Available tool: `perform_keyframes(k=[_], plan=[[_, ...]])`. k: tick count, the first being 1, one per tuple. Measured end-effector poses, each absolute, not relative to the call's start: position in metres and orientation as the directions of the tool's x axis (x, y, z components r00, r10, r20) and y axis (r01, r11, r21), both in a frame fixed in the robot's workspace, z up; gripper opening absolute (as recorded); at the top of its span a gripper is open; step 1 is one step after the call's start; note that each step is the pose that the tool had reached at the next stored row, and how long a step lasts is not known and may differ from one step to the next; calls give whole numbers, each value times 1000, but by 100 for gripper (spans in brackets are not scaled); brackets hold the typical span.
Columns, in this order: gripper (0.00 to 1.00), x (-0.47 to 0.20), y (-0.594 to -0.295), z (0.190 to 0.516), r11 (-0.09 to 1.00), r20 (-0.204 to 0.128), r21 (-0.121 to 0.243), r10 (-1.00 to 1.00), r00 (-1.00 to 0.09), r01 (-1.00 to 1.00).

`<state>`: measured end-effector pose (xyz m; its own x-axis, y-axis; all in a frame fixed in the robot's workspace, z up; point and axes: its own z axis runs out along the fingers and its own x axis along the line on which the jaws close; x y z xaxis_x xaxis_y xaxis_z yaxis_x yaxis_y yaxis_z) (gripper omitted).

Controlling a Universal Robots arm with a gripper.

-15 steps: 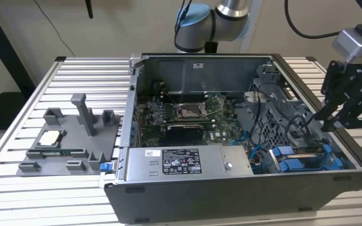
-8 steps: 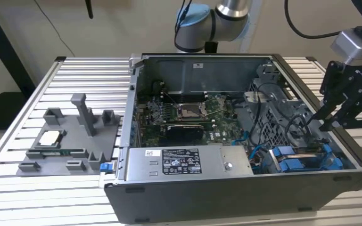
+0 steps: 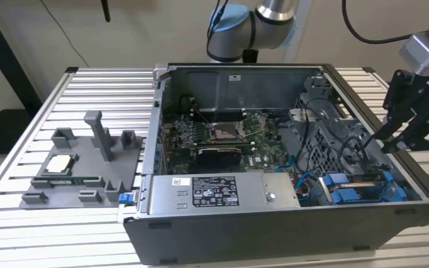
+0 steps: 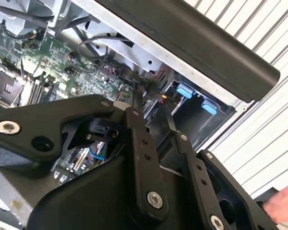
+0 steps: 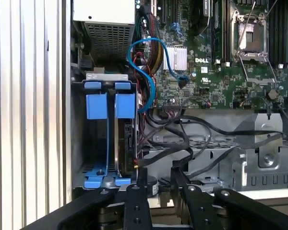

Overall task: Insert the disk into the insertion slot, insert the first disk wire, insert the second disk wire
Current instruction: 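Insert the second disk wire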

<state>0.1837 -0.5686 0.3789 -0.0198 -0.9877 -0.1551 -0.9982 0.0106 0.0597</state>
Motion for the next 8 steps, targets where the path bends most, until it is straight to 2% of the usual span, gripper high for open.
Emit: perform_keyframes(k=[8], plan=[[33,190,-569,378,9,-177,57,-984,-19,-998]])
